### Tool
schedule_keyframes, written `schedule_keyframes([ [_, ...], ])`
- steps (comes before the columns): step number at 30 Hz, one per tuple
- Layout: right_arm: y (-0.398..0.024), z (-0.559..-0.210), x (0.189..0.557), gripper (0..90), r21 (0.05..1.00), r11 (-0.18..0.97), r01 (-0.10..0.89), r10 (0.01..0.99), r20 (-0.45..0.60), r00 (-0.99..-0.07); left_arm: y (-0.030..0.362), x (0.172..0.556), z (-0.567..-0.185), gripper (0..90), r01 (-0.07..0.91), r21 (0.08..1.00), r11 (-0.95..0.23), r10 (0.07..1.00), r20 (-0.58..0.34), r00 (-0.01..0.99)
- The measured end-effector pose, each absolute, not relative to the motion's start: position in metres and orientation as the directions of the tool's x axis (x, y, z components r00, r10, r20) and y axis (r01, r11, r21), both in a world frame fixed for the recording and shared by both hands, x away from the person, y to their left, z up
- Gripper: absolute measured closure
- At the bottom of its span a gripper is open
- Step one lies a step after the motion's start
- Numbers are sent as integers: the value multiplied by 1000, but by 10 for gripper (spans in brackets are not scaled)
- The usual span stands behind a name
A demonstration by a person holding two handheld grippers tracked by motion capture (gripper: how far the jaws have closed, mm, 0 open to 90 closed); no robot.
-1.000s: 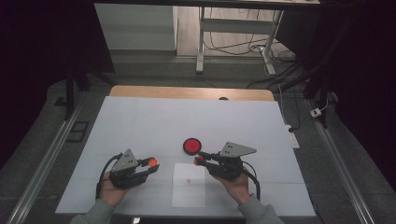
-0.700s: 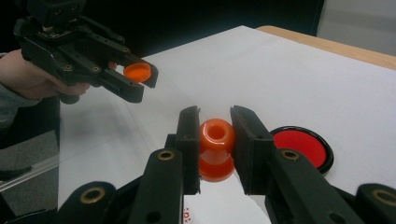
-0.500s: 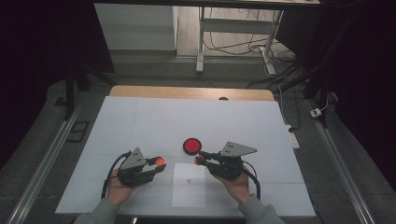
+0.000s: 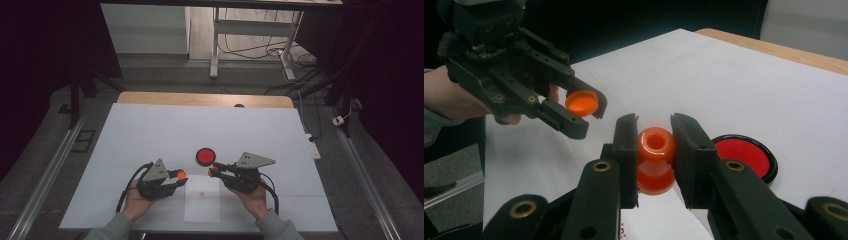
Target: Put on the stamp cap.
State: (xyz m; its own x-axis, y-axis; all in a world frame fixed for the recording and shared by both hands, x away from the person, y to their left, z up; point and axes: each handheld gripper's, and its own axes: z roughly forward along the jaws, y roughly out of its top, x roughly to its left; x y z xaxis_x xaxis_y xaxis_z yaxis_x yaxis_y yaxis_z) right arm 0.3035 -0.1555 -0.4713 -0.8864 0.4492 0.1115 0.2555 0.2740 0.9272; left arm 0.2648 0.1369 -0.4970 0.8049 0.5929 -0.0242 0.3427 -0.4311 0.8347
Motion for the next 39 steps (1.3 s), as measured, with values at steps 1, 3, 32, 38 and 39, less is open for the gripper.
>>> schedule_keyframes([
  [1, -156, -471, 304, 720, 928, 272, 255, 449, 112, -886, 135, 265, -497, 651, 341, 834, -433, 591, -23, 806],
  [3, -156, -471, 304, 720, 929, 269, 255, 450, 113, -886, 132, 266, -497, 651, 339, 833, -437, 584, -24, 812],
  [32, -154, -468, 302, 720, 936, 251, 246, 446, 113, -888, 91, 284, -503, 650, 313, 819, -480, 519, -22, 854],
  [38, -153, -468, 301, 719, 937, 249, 247, 443, 117, -889, 81, 287, -504, 650, 312, 814, -489, 509, -24, 860],
  [39, -153, -468, 301, 720, 936, 250, 247, 442, 117, -889, 80, 288, -505, 650, 311, 814, -492, 506, -23, 862],
])
